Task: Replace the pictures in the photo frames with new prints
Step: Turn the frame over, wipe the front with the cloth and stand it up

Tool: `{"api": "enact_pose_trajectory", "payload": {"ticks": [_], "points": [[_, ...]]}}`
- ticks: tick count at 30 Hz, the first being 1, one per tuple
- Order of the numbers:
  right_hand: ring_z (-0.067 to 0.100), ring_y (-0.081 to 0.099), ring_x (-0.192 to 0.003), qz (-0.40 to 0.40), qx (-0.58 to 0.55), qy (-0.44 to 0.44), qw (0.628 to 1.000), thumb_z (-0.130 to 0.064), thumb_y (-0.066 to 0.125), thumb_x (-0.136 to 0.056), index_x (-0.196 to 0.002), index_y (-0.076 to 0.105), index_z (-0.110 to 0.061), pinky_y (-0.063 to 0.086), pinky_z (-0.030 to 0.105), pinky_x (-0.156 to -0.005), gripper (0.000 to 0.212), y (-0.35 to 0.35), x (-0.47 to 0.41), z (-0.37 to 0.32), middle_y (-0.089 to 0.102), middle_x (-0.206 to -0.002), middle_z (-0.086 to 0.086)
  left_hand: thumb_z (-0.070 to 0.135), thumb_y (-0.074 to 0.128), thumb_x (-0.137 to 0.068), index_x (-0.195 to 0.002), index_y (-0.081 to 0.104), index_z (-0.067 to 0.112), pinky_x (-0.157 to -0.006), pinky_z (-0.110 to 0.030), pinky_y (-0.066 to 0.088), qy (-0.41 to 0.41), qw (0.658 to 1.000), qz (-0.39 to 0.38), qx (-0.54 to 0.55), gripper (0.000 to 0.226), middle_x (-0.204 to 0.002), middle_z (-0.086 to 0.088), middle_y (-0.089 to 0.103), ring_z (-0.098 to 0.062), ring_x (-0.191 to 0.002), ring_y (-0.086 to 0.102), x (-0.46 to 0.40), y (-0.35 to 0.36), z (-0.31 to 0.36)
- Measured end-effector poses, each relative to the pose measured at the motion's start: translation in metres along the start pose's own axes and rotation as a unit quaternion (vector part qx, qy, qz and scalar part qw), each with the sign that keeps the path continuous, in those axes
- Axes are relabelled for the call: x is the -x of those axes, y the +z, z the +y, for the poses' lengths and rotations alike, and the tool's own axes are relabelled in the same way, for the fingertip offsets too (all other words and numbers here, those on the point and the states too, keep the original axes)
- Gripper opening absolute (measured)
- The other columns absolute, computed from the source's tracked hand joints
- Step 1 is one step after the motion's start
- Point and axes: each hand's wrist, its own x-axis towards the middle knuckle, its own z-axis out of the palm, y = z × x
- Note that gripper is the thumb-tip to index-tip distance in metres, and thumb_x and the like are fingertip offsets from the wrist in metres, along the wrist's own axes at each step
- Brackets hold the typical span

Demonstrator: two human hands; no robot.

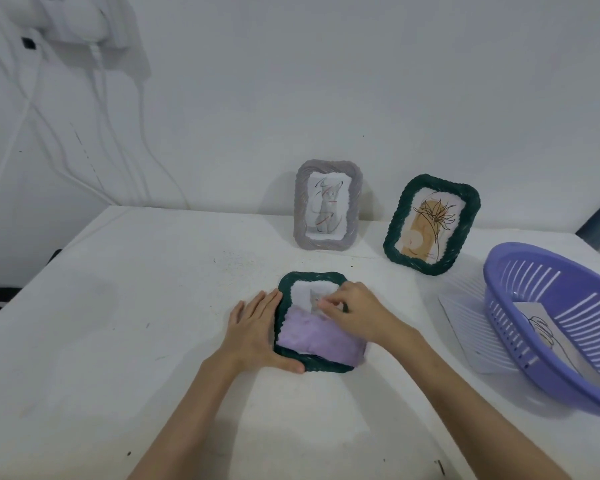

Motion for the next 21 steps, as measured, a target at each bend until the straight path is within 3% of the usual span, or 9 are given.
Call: {"api": "enact_pose_trajectory", "payload": {"ticks": [1,3,7,9,11,14,15,18,21], "points": [[0.022,0.04,-0.063,-0.019,0.058,0.026,0.998,-0.04,0.054,-0.085,-0.058,0.061,-0.012,0.041,0.03,-0.07,0.04,-0.002,-0.001,0.001,0.047,-0.054,0.003,0.099,0.022,-0.01,-0.147,-0.005,0.024,-0.117,-0.039,-0.008,-0.001,1.0,-0.004,0.001,0.159,-0.156,0.013,-0.003,-0.007,-0.144,-0.009,0.0,-0.001,0.0],[0.017,0.046,-0.063,-0.072,0.089,0.061,0.992,-0.044,0.06,-0.078,-0.066,0.067,-0.008,0.041,0.029,-0.069,0.039,-0.001,-0.001,0.001,0.054,-0.056,0.0,0.099,0.022,-0.01,-0.147,-0.006,0.023,-0.117,-0.039,-0.007,-0.001,1.0,-0.007,0.004,0.159,-0.156,0.013,-0.003,-0.007,-0.144,-0.009,0.001,-0.001,-0.001],[0.013,0.053,-0.071,-0.106,-0.103,0.099,0.984,-0.029,0.069,-0.078,-0.077,0.062,-0.012,0.043,0.024,-0.069,0.018,-0.012,0.003,-0.001,0.06,-0.073,-0.001,0.1,0.02,-0.009,-0.147,-0.006,0.022,-0.117,-0.039,-0.008,-0.004,1.0,-0.019,0.011,0.161,-0.156,0.012,-0.005,-0.008,-0.144,-0.01,0.001,-0.002,-0.001],[0.014,0.054,-0.075,-0.071,-0.185,0.119,0.973,-0.025,0.066,-0.083,-0.082,0.058,-0.013,0.043,0.021,-0.068,0.014,-0.017,0.008,0.0,0.061,-0.079,0.003,0.101,0.024,-0.011,-0.147,-0.007,0.022,-0.117,-0.039,-0.01,-0.007,0.998,-0.035,0.049,0.16,-0.156,0.008,-0.009,-0.012,-0.143,-0.015,0.001,-0.006,0.0],[0.019,0.057,-0.08,-0.007,-0.282,0.148,0.948,-0.025,0.063,-0.086,-0.086,0.055,-0.012,0.044,0.023,-0.067,0.015,-0.016,0.011,0.003,0.064,-0.09,0.011,0.097,0.04,-0.028,-0.146,-0.005,0.027,-0.116,-0.038,-0.008,-0.018,0.985,-0.02,0.172,0.145,-0.156,0.007,-0.007,-0.013,-0.143,-0.016,0.006,-0.016,0.01],[0.024,0.059,-0.082,0.068,-0.424,0.175,0.886,-0.026,0.062,-0.087,-0.091,0.053,-0.008,0.043,0.029,-0.062,0.021,-0.007,0.013,0.001,0.064,-0.094,0.016,0.057,0.052,-0.082,-0.144,-0.001,0.038,-0.111,-0.025,0.02,-0.02,0.897,0.043,0.439,0.084,-0.145,0.01,0.029,-0.007,-0.138,0.024,0.015,-0.026,0.038],[0.024,0.06,-0.082,0.086,-0.455,0.176,0.869,-0.025,0.063,-0.086,-0.092,0.053,-0.007,0.045,0.027,-0.06,0.021,-0.005,0.012,-0.003,0.065,-0.094,0.015,0.042,0.05,-0.089,-0.143,0.0,0.042,-0.105,-0.022,0.03,-0.011,0.873,0.066,0.483,0.074,-0.137,0.009,0.041,-0.006,-0.13,0.039,0.016,-0.026,0.045],[0.026,0.065,-0.09,0.114,-0.493,0.163,0.847,-0.021,0.065,-0.084,-0.099,0.057,-0.003,0.054,0.029,-0.065,0.025,0.004,0.009,-0.015,0.068,-0.101,0.013,0.014,0.062,-0.086,-0.14,0.014,0.047,-0.086,-0.022,0.053,0.028,0.836,0.111,0.536,0.08,-0.124,0.01,0.056,-0.006,-0.108,0.061,0.013,-0.02,0.056],[0.027,0.065,-0.092,0.101,-0.514,0.154,0.838,-0.018,0.062,-0.087,-0.099,0.062,-0.005,0.056,0.032,-0.07,0.018,0.01,0.009,-0.02,0.068,-0.102,0.013,0.001,0.064,-0.081,-0.13,0.045,0.033,-0.085,-0.024,0.055,0.039,0.83,0.142,0.538,0.061,-0.127,0.008,0.054,-0.013,-0.111,0.06,0.013,-0.02,0.05]]}}
